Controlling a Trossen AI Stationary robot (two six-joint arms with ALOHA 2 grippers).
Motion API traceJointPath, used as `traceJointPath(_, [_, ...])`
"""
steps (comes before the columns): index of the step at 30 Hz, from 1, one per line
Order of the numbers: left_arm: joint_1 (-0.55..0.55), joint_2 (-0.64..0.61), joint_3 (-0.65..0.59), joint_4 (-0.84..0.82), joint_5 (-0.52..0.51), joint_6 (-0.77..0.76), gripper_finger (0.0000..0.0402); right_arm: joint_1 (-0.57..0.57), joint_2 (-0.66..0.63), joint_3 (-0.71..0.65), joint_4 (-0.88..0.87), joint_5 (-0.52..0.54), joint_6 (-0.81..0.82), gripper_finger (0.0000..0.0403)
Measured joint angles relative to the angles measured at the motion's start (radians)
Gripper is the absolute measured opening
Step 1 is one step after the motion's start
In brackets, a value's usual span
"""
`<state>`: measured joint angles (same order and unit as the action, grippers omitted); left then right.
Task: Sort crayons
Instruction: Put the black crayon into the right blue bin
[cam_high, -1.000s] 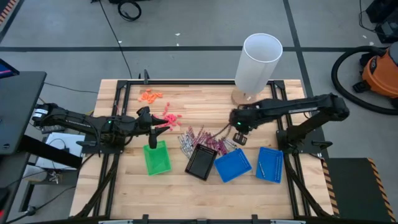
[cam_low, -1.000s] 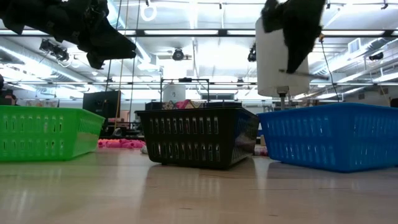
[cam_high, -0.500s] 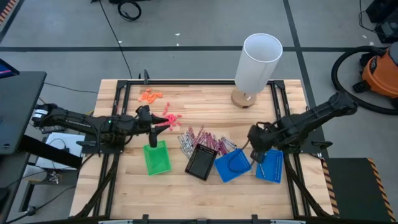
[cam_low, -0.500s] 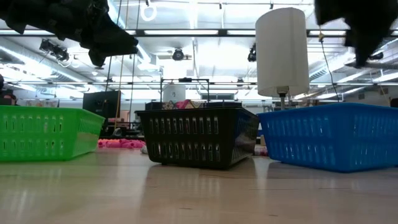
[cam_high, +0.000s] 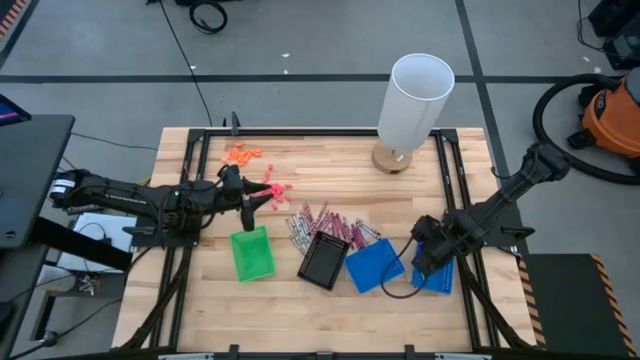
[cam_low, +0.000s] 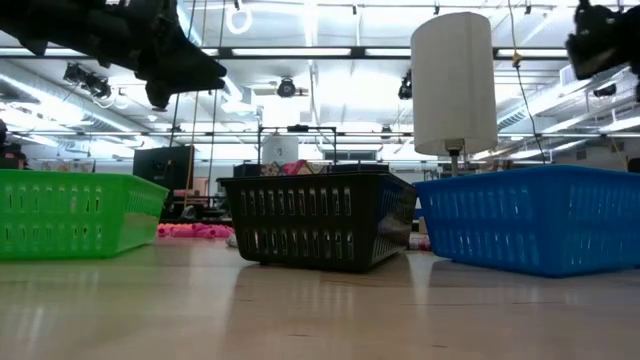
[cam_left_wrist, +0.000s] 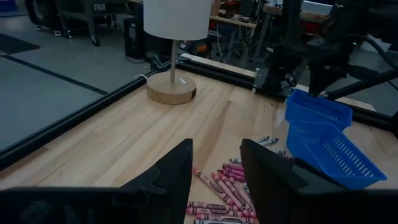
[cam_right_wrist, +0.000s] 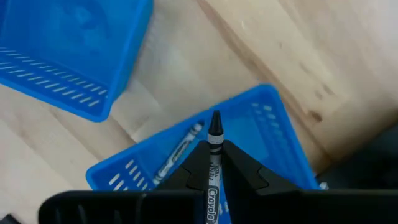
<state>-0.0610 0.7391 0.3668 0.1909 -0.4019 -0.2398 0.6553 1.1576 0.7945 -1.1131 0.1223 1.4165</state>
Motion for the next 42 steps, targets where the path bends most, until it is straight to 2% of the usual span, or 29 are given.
traceJointPath(11, [0.003, 0.000, 0.000, 0.000, 0.000, 0.000, 0.0149, 0.117, 0.002, -0.076, 0.098, -0.003, 0.331, 0.0039])
traceJointPath(19, [0.003, 0.000, 0.000, 0.000, 0.001, 0.000, 0.0149, 0.135, 0.060, -0.127, 0.121, -0.008, 0.462, 0.0039])
traceJointPath(30, [0.003, 0.000, 0.000, 0.001, 0.001, 0.000, 0.0149, 0.134, 0.133, -0.129, 0.141, -0.037, 0.468, 0.0090])
traceJointPath(36, [0.003, 0.000, 0.000, 0.006, 0.001, 0.000, 0.0149, 0.126, 0.078, -0.116, 0.113, -0.039, 0.447, 0.0113])
traceJointPath(42, [0.003, 0.000, 0.000, 0.008, 0.001, 0.000, 0.0149, 0.088, 0.031, -0.026, -0.030, 0.019, 0.393, 0.0113])
